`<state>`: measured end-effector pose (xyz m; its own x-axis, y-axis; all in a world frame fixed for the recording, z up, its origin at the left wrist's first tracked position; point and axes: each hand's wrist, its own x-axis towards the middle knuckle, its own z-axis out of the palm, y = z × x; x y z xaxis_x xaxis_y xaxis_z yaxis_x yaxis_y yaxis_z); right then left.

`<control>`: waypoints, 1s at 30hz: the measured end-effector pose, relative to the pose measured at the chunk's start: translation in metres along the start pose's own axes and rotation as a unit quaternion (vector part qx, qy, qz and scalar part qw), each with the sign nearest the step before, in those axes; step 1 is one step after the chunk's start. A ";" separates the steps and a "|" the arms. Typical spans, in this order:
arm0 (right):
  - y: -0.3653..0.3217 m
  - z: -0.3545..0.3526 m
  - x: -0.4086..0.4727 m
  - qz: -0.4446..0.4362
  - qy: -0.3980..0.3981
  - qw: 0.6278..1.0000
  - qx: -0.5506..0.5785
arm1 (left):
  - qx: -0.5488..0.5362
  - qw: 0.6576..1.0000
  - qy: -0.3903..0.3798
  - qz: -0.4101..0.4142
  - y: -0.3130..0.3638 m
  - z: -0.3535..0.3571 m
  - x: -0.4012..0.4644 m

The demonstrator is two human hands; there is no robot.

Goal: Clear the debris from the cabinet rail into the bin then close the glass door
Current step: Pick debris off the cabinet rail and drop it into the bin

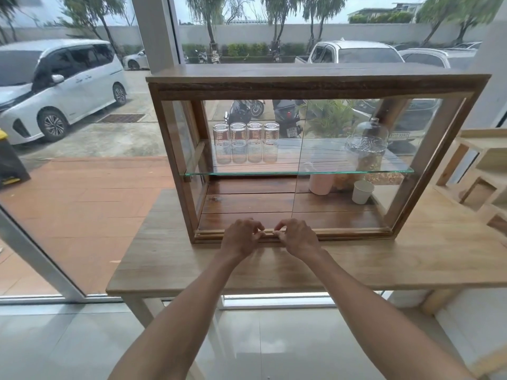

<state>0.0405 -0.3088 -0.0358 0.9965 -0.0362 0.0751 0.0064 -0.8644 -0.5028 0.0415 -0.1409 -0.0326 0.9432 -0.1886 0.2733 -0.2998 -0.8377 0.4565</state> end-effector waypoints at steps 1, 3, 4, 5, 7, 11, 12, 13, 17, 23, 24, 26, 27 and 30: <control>0.001 0.001 -0.001 -0.001 0.002 1.000 0.006 | -0.002 1.000 0.001 -0.003 0.000 0.001 0.001; 0.003 0.003 -0.001 -0.003 0.004 1.000 0.021 | -0.006 1.000 0.008 -0.008 -0.001 0.002 0.001; 0.004 0.004 -0.002 -0.003 0.005 1.000 0.031 | -0.011 1.000 0.013 -0.013 -0.003 0.002 0.001; 0.004 0.004 -0.002 -0.004 0.004 0.999 0.044 | -0.020 0.999 0.016 -0.022 -0.005 0.003 0.001; 0.006 0.005 -0.001 -0.006 -0.007 0.996 0.089 | -0.053 0.998 0.016 -0.041 -0.011 0.004 0.000; -0.006 0.004 -0.003 -0.018 -0.058 0.979 0.196 | -0.106 0.994 -0.028 -0.019 -0.025 -0.007 -0.012; -0.012 0.005 -0.004 -0.016 -0.071 0.972 0.224 | -0.114 0.993 -0.037 -0.011 -0.029 -0.013 -0.018; -0.020 0.006 -0.005 -0.015 -0.088 0.964 0.249 | -0.124 0.991 -0.040 -0.011 -0.033 -0.020 -0.023; -0.058 0.020 -0.012 -0.026 -0.174 0.939 0.294 | -0.156 0.986 0.001 -0.056 -0.061 -0.053 -0.048; -0.117 0.053 -0.033 -0.085 -0.252 0.920 0.289 | -0.196 0.966 0.062 -0.155 -0.112 -0.102 -0.107; -0.127 0.058 -0.038 -0.096 -0.264 0.915 0.290 | -0.200 0.963 0.066 -0.170 -0.119 -0.108 -0.119; -0.147 0.068 -0.049 -0.126 -0.288 0.903 0.292 | -0.215 0.952 0.072 -0.206 -0.133 -0.120 -0.143; -0.157 0.073 -0.055 -0.142 -0.298 0.899 0.289 | -0.222 0.946 0.078 -0.222 -0.141 -0.124 -0.156; -0.183 0.093 -0.074 -0.186 -0.311 0.893 0.266 | -0.237 0.927 0.104 -0.272 -0.165 -0.136 -0.197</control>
<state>-0.0264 -0.1015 -0.0295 0.7694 0.6327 -0.0878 0.2202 -0.3917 -0.8934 -0.1146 0.1044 -0.0467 0.9403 0.3391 0.0284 0.1359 -0.4507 0.8823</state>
